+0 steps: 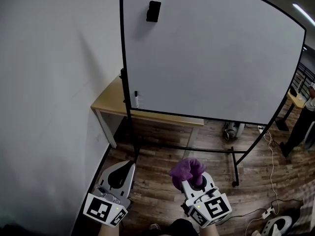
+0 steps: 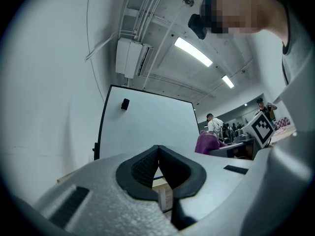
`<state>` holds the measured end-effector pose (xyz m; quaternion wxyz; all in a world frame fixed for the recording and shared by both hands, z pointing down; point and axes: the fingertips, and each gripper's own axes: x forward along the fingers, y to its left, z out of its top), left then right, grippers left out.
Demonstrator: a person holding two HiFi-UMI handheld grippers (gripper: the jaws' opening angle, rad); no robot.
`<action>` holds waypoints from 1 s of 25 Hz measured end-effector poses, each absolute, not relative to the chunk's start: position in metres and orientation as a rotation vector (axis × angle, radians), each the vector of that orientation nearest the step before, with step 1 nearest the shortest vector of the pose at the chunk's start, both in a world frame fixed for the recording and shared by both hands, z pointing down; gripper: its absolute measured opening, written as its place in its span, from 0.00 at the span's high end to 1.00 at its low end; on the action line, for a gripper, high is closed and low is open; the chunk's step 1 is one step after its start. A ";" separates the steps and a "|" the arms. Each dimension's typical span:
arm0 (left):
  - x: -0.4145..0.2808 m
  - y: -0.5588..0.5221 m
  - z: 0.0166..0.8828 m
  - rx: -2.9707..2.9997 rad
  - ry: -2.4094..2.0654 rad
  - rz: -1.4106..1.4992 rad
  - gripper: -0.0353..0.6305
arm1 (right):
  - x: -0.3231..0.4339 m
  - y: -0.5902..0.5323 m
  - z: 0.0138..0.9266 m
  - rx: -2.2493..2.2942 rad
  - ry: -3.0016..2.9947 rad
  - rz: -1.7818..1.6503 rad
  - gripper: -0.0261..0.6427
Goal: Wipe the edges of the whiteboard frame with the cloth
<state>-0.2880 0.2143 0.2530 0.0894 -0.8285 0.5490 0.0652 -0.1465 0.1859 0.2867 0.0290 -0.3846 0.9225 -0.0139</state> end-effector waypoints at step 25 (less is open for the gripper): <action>-0.308 0.033 0.266 -2.575 1.554 0.145 0.92 | -0.204 -0.004 0.293 -1.118 2.906 -0.047 0.86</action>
